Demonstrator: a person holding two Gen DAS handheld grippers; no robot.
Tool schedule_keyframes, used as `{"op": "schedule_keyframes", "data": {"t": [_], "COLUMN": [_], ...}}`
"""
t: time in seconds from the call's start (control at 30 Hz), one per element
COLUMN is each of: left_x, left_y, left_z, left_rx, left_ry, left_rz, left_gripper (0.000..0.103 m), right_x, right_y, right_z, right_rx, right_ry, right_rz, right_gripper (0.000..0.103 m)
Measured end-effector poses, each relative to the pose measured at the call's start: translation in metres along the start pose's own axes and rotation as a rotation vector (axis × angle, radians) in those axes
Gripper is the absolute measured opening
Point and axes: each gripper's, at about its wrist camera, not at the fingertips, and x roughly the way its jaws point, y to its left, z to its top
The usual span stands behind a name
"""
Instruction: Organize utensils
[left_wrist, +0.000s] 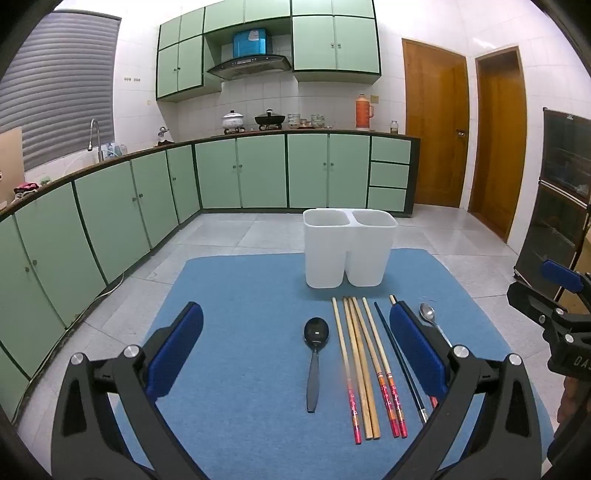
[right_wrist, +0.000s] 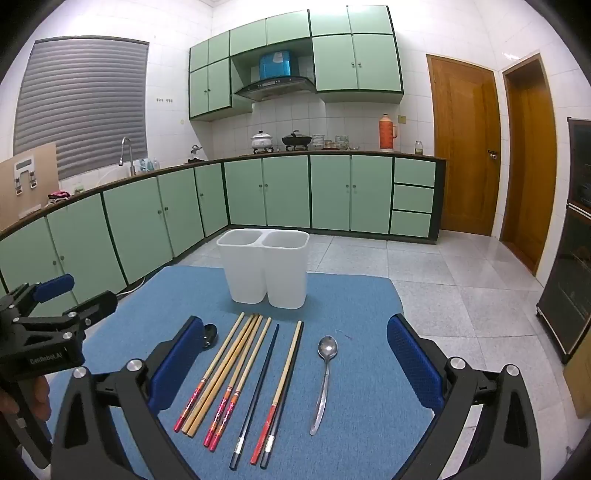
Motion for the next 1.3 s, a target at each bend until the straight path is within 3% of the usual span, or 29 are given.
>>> {"op": "schedule_keyframes", "data": {"t": [1.3], "left_x": [-0.0017], "left_y": [0.0028], "left_z": [0.003], "left_rx": [0.008], "left_ry": [-0.007], "left_rz": [0.011], "left_gripper": [0.098], "right_x": [-0.0041], "right_y": [-0.0062], "right_z": [0.002], "right_rx": [0.001], "right_ry": [-0.001], "right_rz": [-0.001], "right_gripper": [0.097]}}
